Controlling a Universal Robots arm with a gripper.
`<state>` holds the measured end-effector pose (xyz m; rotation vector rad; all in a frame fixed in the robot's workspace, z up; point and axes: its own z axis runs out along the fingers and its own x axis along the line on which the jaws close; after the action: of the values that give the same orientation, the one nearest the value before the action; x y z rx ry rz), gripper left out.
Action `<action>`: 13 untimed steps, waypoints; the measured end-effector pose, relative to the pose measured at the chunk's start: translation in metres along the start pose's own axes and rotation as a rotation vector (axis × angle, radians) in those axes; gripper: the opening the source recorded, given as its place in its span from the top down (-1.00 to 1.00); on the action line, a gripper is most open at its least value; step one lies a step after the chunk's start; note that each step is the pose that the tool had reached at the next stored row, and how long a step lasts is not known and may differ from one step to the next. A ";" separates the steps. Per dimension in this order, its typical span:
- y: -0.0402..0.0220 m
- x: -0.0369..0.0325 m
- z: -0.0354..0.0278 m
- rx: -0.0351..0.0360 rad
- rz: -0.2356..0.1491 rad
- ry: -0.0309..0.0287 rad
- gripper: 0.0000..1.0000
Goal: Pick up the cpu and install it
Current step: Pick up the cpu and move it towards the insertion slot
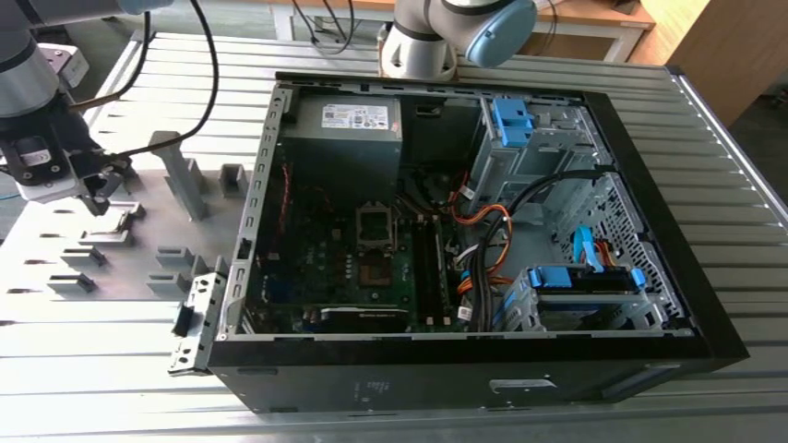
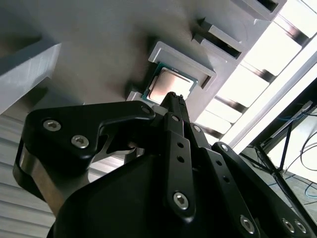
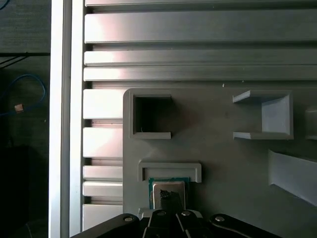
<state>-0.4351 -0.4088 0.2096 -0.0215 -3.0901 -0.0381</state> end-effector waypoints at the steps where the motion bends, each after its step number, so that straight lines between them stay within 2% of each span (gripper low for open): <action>1: 0.0000 0.0000 0.0000 0.0000 0.000 0.0000 0.79; 3: 0.0000 0.0000 0.0002 0.0000 0.000 -0.0030 0.79; 6: 0.0000 -0.0001 0.0005 -0.0002 0.000 -0.0159 0.79; 13: -0.0014 -0.0001 0.0012 -0.0002 -0.003 -0.0242 0.79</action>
<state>-0.4350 -0.4102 0.2084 -0.0174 -3.1144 -0.0386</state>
